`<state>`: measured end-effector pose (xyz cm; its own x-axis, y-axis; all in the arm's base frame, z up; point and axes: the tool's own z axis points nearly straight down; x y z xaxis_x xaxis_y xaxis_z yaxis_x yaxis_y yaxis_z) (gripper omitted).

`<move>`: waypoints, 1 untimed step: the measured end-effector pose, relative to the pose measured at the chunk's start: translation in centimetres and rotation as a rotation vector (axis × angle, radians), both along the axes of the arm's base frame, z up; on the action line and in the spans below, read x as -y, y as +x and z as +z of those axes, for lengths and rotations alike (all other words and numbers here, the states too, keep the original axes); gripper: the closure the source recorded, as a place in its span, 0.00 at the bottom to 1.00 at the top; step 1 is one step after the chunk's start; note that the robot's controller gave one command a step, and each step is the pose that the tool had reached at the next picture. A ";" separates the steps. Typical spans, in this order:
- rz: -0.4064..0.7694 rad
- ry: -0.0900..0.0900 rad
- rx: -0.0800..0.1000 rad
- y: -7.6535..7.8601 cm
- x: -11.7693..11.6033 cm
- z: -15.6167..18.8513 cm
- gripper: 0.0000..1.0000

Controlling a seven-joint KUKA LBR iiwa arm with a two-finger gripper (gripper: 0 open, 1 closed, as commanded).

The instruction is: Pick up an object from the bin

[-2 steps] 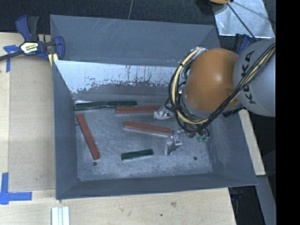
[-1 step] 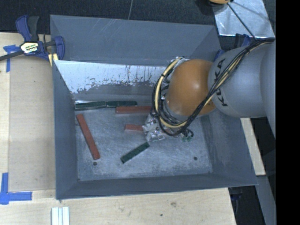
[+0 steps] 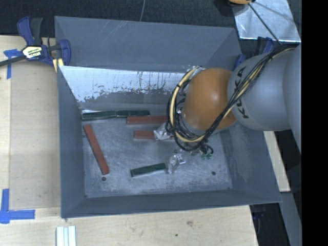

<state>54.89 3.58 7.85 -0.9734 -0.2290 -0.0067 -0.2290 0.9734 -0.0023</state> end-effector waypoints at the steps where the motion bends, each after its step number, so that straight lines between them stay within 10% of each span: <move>1: -0.001 0.001 0.004 0.1 0.0 0.0 0.00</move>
Offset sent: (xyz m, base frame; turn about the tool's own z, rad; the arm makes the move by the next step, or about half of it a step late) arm -0.0547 0.0328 -0.0085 -0.4039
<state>54.98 3.60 7.85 -0.9736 -0.2281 -0.0108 -0.2281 0.9736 -0.0022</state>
